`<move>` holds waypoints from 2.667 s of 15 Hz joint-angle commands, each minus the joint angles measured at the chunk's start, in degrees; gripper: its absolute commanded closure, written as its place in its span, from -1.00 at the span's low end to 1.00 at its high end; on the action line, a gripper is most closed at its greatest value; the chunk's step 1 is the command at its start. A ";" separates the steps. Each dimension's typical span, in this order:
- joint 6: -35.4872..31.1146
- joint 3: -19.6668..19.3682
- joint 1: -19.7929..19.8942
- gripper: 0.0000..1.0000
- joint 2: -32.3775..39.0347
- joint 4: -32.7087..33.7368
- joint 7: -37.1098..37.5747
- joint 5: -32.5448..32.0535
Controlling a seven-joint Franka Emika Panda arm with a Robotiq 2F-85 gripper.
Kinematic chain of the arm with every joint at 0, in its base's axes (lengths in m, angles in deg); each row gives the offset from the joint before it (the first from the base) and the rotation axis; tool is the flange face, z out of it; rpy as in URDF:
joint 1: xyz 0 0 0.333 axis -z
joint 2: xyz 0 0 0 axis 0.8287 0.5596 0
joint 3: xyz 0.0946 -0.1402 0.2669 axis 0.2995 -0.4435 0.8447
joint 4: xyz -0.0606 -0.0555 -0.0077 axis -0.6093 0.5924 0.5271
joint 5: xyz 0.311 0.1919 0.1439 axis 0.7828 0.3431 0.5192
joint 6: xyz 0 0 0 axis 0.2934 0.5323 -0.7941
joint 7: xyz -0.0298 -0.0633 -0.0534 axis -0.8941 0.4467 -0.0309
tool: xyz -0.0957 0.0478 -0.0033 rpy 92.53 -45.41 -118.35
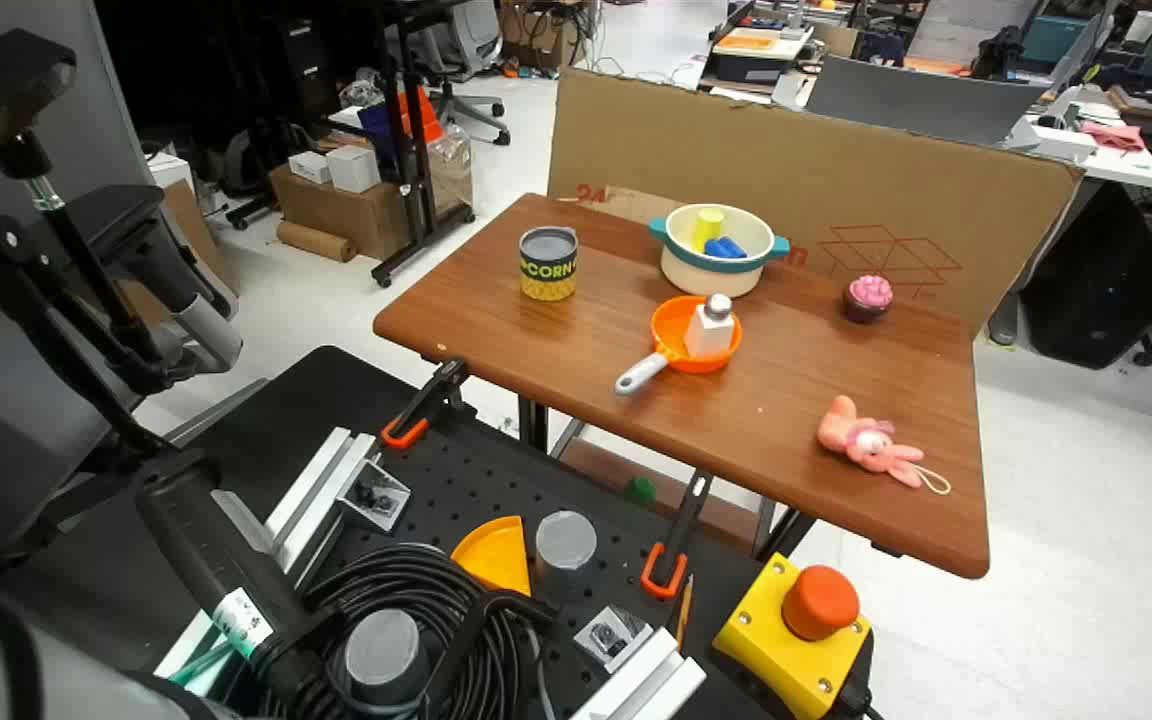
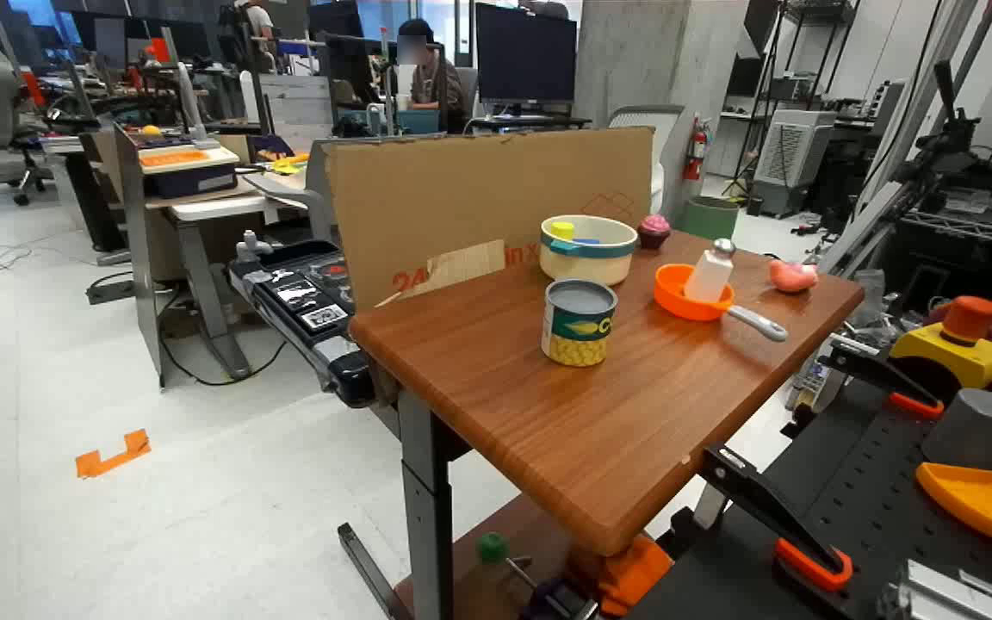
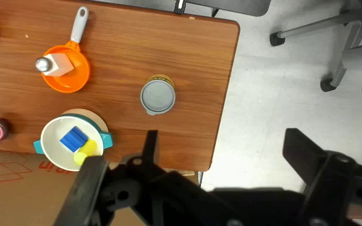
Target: Remove the shaker from the pot
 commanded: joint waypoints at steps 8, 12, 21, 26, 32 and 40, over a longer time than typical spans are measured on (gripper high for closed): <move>0.14 -0.28 -0.32 -1.00 0.05 0.06 0.09 -0.10; 0.14 -0.29 -0.33 -1.00 0.05 0.06 0.09 -0.10; -2.87 -4.21 2.37 -1.00 -0.23 1.60 0.85 1.73; -2.86 -8.17 5.59 -1.00 -0.62 2.69 1.49 2.76; -3.14 -10.71 9.13 -1.00 0.00 2.80 3.61 1.45; -2.05 -11.57 9.62 -1.00 13.32 7.22 1.17 2.00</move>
